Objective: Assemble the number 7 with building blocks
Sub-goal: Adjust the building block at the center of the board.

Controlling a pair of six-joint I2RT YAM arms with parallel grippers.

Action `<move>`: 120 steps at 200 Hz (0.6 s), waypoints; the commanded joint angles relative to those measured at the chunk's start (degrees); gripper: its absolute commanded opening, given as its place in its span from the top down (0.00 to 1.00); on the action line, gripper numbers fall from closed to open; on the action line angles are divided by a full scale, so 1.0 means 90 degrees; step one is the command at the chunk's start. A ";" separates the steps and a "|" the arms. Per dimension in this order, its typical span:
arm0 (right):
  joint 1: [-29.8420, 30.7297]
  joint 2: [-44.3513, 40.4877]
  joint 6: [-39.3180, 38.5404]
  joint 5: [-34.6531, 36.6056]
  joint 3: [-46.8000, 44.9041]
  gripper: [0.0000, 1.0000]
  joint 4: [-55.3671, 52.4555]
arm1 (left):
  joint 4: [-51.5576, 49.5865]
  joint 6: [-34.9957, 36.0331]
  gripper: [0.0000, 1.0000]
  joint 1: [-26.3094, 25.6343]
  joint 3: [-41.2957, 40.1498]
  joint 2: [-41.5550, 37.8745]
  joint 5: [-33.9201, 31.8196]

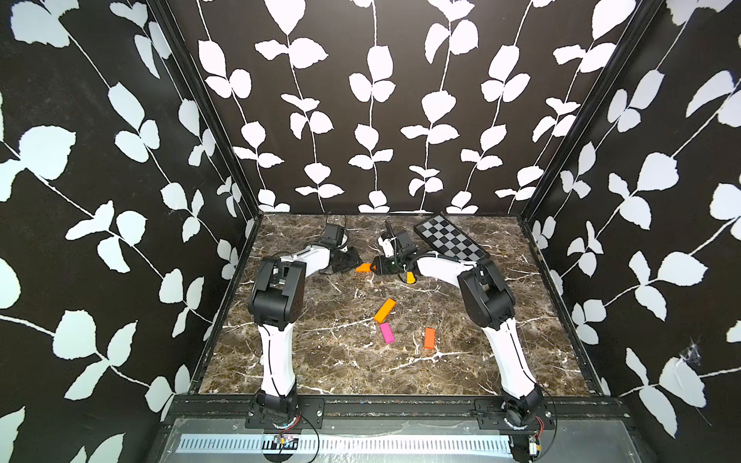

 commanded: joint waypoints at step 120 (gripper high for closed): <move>-0.0276 -0.2502 -0.1007 0.0935 -0.1150 0.01 -0.0155 | 0.0321 0.1576 0.01 -0.0132 -0.0982 -0.2374 -0.1444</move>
